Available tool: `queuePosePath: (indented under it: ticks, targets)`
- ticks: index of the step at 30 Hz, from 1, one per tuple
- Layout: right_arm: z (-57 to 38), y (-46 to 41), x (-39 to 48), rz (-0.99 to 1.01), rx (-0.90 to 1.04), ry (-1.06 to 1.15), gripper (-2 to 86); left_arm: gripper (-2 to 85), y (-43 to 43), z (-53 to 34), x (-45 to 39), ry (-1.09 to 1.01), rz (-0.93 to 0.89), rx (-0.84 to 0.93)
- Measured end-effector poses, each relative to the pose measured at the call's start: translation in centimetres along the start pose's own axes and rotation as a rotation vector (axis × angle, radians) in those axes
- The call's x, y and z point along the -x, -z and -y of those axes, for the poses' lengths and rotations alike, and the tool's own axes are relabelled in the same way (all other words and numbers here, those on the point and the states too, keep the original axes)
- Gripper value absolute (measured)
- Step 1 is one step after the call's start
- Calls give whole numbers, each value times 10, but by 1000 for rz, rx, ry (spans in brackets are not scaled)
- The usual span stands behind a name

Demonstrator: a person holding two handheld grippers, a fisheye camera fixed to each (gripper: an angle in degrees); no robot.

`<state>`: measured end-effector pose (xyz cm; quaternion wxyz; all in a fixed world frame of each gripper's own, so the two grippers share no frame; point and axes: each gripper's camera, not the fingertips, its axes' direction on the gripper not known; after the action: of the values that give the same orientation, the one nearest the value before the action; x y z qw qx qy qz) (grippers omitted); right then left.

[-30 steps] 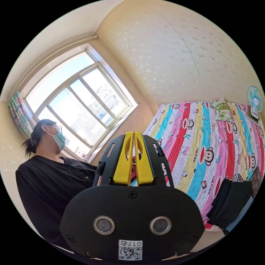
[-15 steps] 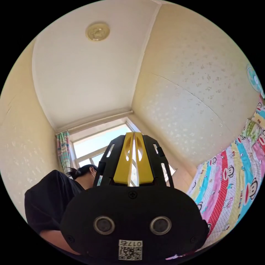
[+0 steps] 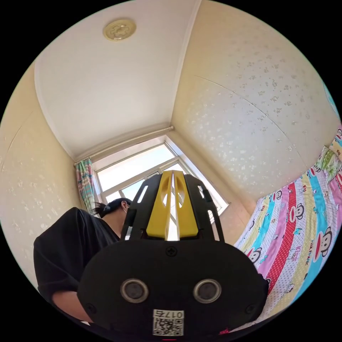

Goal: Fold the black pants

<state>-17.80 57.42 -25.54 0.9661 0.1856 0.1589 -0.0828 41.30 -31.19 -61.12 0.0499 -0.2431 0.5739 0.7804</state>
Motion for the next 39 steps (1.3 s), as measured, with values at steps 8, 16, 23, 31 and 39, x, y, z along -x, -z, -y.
queuePosePath:
  ticks: [8,16,23,31,39]
  targets:
    - [-14,1,-49,121,-8,-95,5,106,-67,38,-45,66,-87,226]
    - [-48,-78,-56,-563,798,137,5,-7,-133,-94,-234,-667,-581,542]
    - [-45,-21,-103,-360,622,-85,5,23,-135,-126,-157,-411,-100,193]
    - [-48,48,-130,-549,621,-188,5,142,-32,-87,23,42,-166,-200]
    - [-99,-4,-164,-475,743,-270,4,142,-104,-3,56,205,-219,22]
